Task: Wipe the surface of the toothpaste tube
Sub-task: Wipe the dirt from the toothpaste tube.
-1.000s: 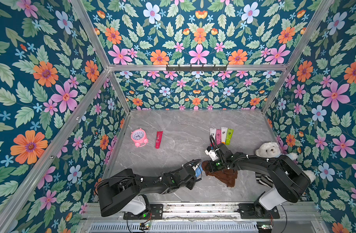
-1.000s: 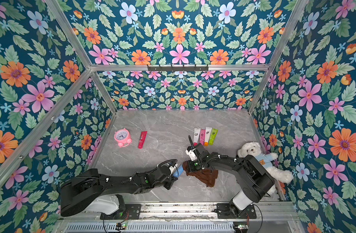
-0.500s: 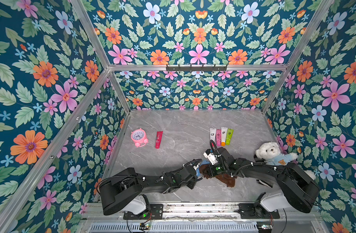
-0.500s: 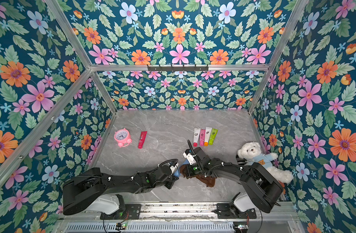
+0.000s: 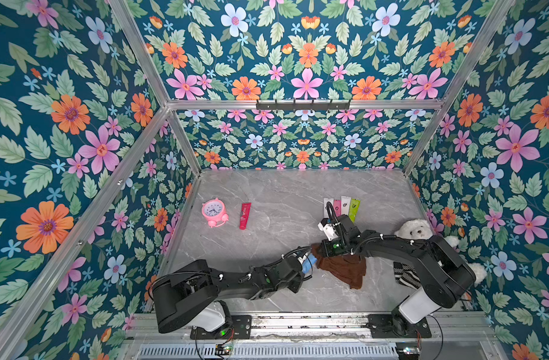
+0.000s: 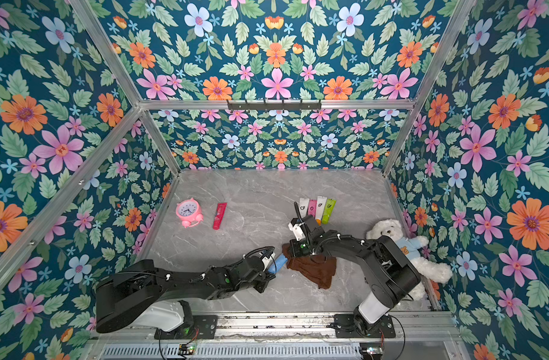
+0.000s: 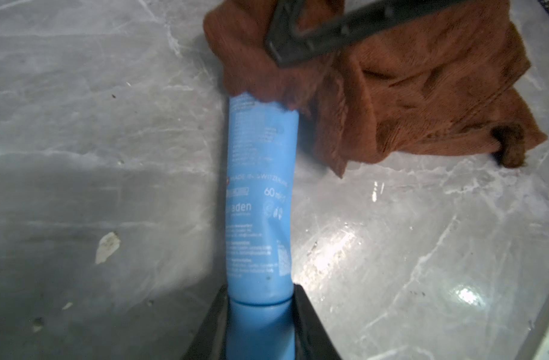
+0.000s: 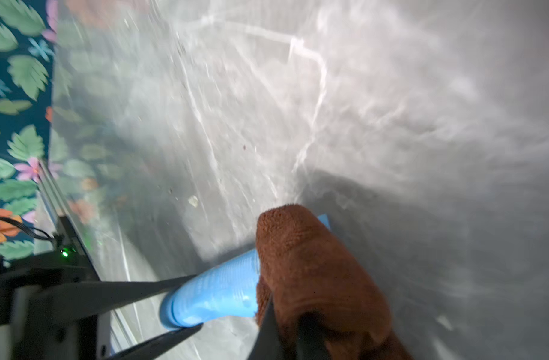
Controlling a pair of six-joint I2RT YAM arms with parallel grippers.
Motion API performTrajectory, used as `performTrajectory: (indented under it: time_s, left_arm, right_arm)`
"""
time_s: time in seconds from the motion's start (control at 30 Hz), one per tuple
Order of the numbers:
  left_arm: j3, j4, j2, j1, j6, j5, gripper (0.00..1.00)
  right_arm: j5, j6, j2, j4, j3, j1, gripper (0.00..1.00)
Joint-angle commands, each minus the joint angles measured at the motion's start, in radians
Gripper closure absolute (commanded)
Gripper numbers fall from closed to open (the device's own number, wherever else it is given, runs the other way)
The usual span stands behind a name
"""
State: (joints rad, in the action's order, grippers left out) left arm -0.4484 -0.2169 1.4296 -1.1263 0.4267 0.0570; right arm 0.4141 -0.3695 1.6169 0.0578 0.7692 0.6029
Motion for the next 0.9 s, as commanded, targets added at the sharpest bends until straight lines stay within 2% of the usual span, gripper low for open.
performTrajectory:
  time_s: [0.0, 0.17, 0.33, 0.47, 0.57, 0.67, 0.87]
  left_arm:
    - [0.004, 0.062, 0.005, -0.001, 0.002, 0.0, 1.0]
    - [0.008, 0.058, 0.004, -0.001, 0.005, 0.009, 1.0]
    - [0.003, 0.056, 0.019, 0.0, 0.007, 0.007, 1.0]
    - [0.004, 0.05, 0.023, -0.001, 0.009, 0.006, 1.0]
    - [0.001, 0.05, 0.03, 0.0, 0.003, 0.0, 1.0]
    - [0.003, 0.05, 0.025, -0.001, 0.001, -0.001, 1.0]
    - [0.013, 0.045, 0.008, 0.0, 0.003, 0.003, 1.0]
  right_arm:
    - [-0.014, 0.011, 0.008, 0.028, -0.023, 0.032, 1.0]
    - [-0.004, -0.046, -0.018, -0.024, -0.116, 0.085, 1.0]
    - [-0.006, -0.128, -0.083, -0.034, -0.173, 0.188, 1.0]
    - [0.024, -0.187, -0.095, -0.117, -0.22, 0.214, 1.0]
    - [-0.002, -0.189, -0.071, -0.135, -0.222, 0.21, 1.0]
    - [0.012, -0.17, -0.058, -0.148, -0.217, 0.152, 1.0]
    - [-0.005, -0.104, -0.154, -0.043, -0.132, 0.049, 1.0]
